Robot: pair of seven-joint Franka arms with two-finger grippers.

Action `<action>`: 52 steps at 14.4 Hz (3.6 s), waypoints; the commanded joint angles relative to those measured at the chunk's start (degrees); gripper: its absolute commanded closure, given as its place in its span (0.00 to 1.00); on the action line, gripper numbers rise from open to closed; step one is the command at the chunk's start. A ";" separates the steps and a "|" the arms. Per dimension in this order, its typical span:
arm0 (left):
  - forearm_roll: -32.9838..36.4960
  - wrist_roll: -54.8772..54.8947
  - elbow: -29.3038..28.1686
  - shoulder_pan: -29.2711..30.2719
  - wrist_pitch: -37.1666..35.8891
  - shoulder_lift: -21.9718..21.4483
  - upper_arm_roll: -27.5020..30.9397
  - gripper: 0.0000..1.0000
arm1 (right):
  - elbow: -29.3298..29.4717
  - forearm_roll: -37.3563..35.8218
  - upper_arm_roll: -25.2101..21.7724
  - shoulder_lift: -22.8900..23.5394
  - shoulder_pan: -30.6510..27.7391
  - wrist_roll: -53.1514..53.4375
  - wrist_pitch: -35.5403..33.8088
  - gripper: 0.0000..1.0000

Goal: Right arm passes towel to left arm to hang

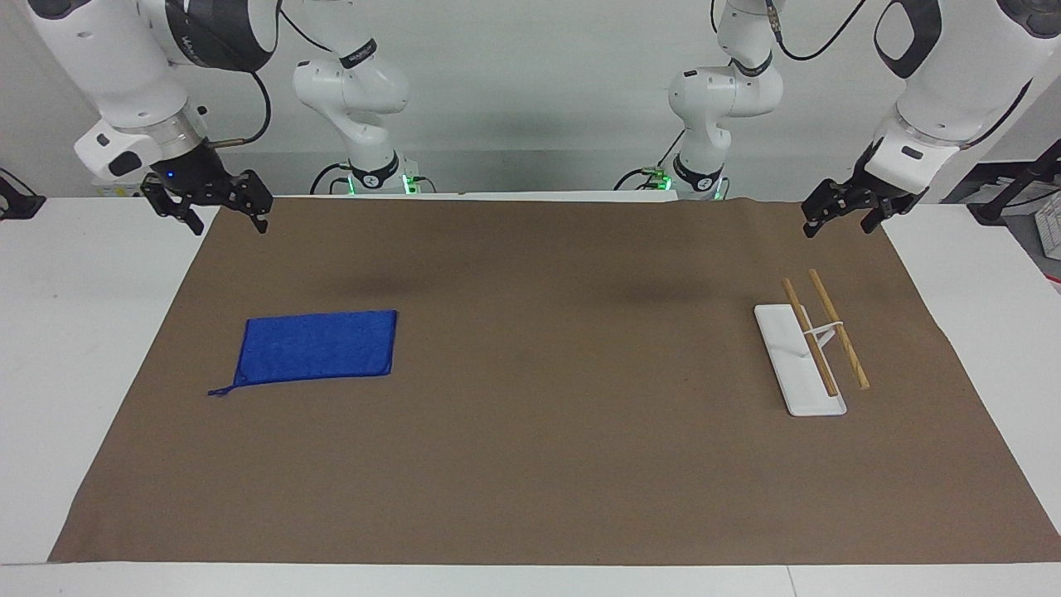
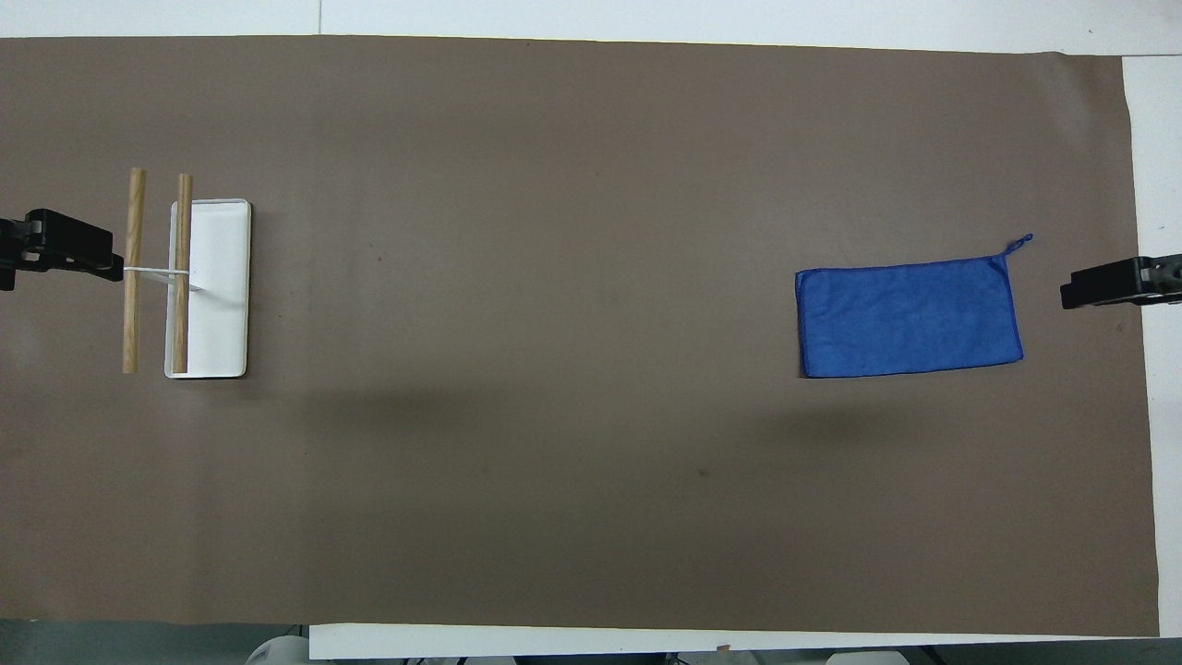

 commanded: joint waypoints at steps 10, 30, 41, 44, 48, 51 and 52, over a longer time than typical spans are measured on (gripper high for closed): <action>-0.82 0.27 -1.29 -0.11 1.25 -0.92 0.18 0.00 | -0.32 -0.20 0.22 0.16 -0.01 -1.54 1.46 0.00; -0.82 0.01 -3.57 -0.20 2.22 -1.89 0.01 0.00 | -18.43 0.41 0.40 16.85 -0.27 -9.97 37.76 0.00; -0.82 -0.08 -5.86 -0.20 2.39 -2.68 -0.26 0.00 | -23.26 -0.29 0.31 19.32 -0.54 -11.29 44.35 0.01; -0.82 -0.08 -5.86 -0.20 2.39 -2.68 -0.26 0.00 | -23.35 -0.38 0.31 19.41 -0.62 -11.29 44.44 0.14; -0.82 -0.25 -6.12 -0.20 2.39 -3.03 -0.26 0.00 | -23.88 -0.38 0.22 19.85 -0.97 -13.40 45.76 0.60; -0.82 -0.25 -6.30 -0.20 2.48 -3.03 -0.26 0.00 | -23.70 -0.29 0.31 19.85 -1.68 -13.40 45.32 1.00; -0.82 -0.25 -6.30 -0.20 2.48 -3.03 -0.26 0.00 | -23.61 -0.38 0.22 19.85 -1.77 -13.58 45.32 1.00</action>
